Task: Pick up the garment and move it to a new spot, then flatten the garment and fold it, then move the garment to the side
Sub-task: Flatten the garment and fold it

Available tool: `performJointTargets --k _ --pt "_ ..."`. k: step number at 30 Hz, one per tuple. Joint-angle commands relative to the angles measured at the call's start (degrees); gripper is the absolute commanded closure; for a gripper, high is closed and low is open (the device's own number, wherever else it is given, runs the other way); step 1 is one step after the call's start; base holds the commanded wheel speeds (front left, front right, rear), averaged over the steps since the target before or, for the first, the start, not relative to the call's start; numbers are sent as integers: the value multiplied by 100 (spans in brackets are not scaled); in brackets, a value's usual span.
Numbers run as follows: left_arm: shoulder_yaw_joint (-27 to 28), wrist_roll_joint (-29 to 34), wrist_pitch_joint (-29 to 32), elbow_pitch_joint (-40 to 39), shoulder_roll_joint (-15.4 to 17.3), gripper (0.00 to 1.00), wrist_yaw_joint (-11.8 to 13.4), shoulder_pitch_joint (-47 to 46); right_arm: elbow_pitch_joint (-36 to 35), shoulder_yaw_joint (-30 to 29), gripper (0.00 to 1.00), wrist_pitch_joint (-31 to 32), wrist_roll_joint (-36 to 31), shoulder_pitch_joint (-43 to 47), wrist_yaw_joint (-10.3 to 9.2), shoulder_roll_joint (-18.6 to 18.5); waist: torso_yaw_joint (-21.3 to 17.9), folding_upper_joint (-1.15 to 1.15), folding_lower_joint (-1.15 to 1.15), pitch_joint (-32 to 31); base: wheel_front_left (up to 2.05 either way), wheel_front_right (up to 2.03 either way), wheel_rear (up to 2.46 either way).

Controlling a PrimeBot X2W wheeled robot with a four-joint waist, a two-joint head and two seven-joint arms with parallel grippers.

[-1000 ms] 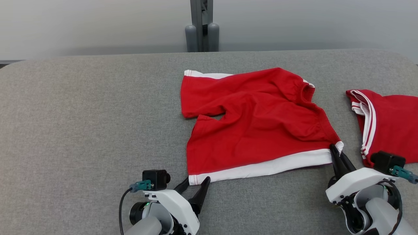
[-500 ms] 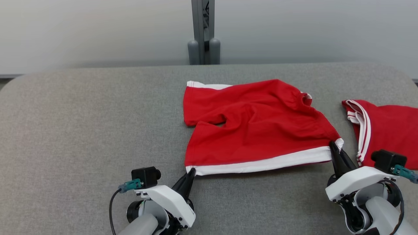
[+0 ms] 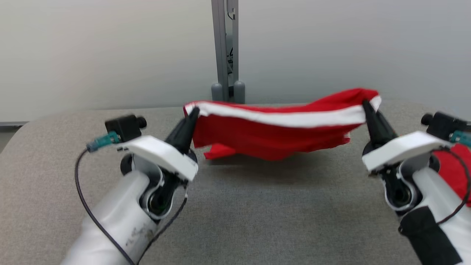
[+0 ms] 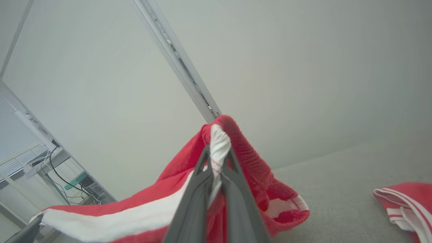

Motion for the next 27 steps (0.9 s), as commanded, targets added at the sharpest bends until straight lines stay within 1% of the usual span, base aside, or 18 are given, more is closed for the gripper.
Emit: performJointTargets --k 1,4,9,13,17,18,20,22,25,27 --pt "149 -138 52 -214 43 100 104 -183 25 8 100 36 10 -228 3 -106 -5 0 0 -76 0 0 0" --pt "429 -269 37 -562 163 100 322 -382 163 -115 100 165 145 -542 3 -27 -5 0 0 -130 0 0 0" --pt "777 -330 -110 -985 251 100 695 -521 416 -486 100 464 461 -989 2 145 -3 0 0 -153 0 0 0" --pt "914 -422 -101 -1229 263 100 870 -471 538 -618 100 715 537 -1262 2 294 -35 0 0 -67 0 0 0" --pt "962 -476 56 -1248 309 100 1060 -612 703 -594 100 942 420 -1598 2 367 -69 0 0 142 0 0 0" --pt "962 -476 56 -1248 309 100 1060 -612 703 -594 100 942 420 -1598 2 367 -69 0 0 142 0 0 0" --pt "993 -486 172 -1159 343 100 1144 -773 847 -647 100 1049 407 -1849 2 389 -76 0 0 306 0 0 0" --pt "1035 -497 312 -1063 351 100 1209 -1086 1027 -724 100 1143 366 -2242 2 375 -80 0 0 601 0 0 0" --pt "1059 -313 425 -848 442 100 1273 -1767 1299 -816 100 1180 241 -3015 2 350 -79 0 0 1187 0 0 0" --pt "1030 -186 452 -644 383 100 1293 -2280 1435 -803 100 1160 116 -3610 2 357 -62 0 0 1597 0 0 0"
